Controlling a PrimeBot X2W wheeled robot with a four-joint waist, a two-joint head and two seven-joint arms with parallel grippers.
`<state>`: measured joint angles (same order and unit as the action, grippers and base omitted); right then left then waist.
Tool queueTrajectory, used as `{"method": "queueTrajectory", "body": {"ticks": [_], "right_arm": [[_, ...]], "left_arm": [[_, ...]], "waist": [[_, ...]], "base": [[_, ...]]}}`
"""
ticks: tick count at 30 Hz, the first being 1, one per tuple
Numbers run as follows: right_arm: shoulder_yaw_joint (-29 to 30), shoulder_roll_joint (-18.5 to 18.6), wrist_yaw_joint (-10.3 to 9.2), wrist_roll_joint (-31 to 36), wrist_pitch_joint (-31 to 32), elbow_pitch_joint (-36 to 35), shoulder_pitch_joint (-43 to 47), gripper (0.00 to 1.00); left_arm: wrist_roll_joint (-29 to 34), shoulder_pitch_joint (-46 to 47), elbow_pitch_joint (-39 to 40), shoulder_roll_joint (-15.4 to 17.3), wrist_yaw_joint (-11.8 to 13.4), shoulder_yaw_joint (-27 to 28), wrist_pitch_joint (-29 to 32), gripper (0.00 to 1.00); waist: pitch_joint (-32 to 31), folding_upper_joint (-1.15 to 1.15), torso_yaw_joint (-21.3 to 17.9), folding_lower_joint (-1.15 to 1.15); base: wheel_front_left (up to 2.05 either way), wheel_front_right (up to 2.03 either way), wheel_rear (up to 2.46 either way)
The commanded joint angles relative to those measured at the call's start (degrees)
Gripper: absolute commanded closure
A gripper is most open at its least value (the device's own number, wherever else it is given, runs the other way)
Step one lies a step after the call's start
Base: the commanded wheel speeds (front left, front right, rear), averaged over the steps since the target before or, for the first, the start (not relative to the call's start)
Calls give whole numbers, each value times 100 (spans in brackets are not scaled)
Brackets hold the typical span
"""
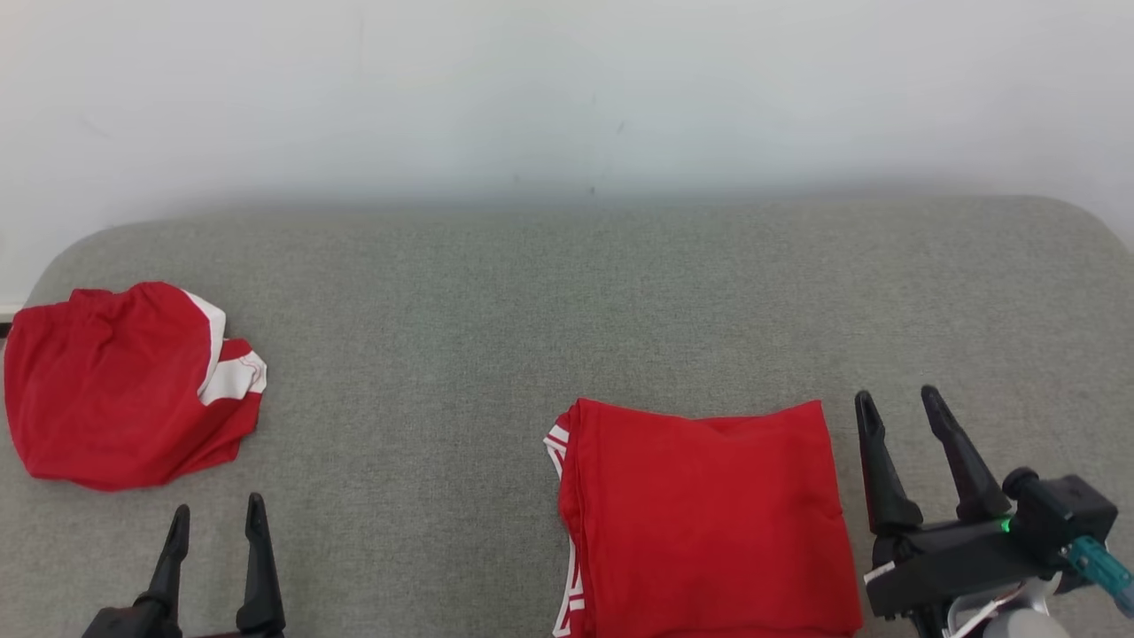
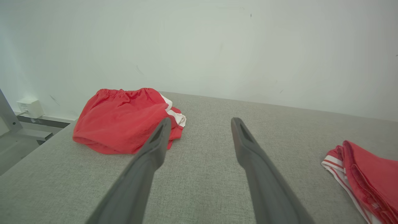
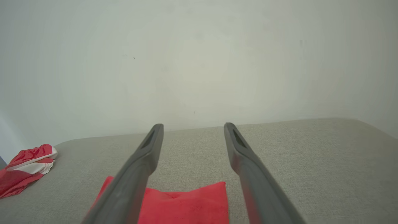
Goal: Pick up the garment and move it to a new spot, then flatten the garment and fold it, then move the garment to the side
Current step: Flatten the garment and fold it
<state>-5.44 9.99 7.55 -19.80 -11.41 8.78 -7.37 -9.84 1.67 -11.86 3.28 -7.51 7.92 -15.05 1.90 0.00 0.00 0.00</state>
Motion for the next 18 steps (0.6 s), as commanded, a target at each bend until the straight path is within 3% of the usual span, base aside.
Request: {"method": "queueTrajectory", "body": {"ticks": [1,18], "right_arm": [[4,-20,-14,27,-42,-26,119,0],[162,-211,-14,58,-249,-134,999,0]], "left_arm": [[57,-78,34,9,7,19,-17,0],[25,-310,101,186,7,-309,-17,0]], "waist": [[-67,0,-56,0],[-298,0,-112,0]], "base": [[0,0,0],[0,0,0]]}}
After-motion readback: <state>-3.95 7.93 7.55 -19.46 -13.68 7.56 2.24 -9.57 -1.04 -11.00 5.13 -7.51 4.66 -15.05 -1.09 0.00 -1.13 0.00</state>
